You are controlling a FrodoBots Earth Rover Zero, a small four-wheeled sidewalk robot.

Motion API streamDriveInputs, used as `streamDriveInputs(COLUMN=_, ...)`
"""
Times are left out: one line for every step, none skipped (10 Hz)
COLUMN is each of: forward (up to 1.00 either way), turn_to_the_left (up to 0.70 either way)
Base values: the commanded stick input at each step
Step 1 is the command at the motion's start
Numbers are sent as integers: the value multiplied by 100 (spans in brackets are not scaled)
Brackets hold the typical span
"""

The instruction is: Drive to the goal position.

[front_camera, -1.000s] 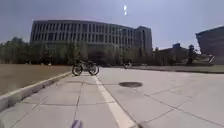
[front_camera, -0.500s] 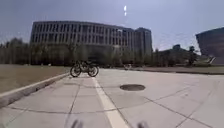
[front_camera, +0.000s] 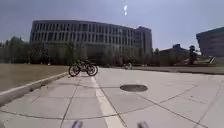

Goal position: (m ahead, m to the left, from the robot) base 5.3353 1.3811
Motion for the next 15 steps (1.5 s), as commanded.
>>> streamDriveInputs(forward=0, turn_to_the_left=0)
streamDriveInputs(forward=0, turn_to_the_left=0)
streamDriveInputs(forward=0, turn_to_the_left=0)
streamDriveInputs(forward=0, turn_to_the_left=0)
streamDriveInputs(forward=0, turn_to_the_left=0)
streamDriveInputs(forward=0, turn_to_the_left=0)
streamDriveInputs(forward=0, turn_to_the_left=0)
streamDriveInputs(forward=0, turn_to_the_left=0)
streamDriveInputs(forward=0, turn_to_the_left=0)
streamDriveInputs(forward=8, turn_to_the_left=3)
streamDriveInputs(forward=27, turn_to_the_left=11)
streamDriveInputs(forward=46, turn_to_the_left=18)
streamDriveInputs(forward=65, turn_to_the_left=26)
streamDriveInputs(forward=83, turn_to_the_left=33)
streamDriveInputs(forward=85, turn_to_the_left=34)
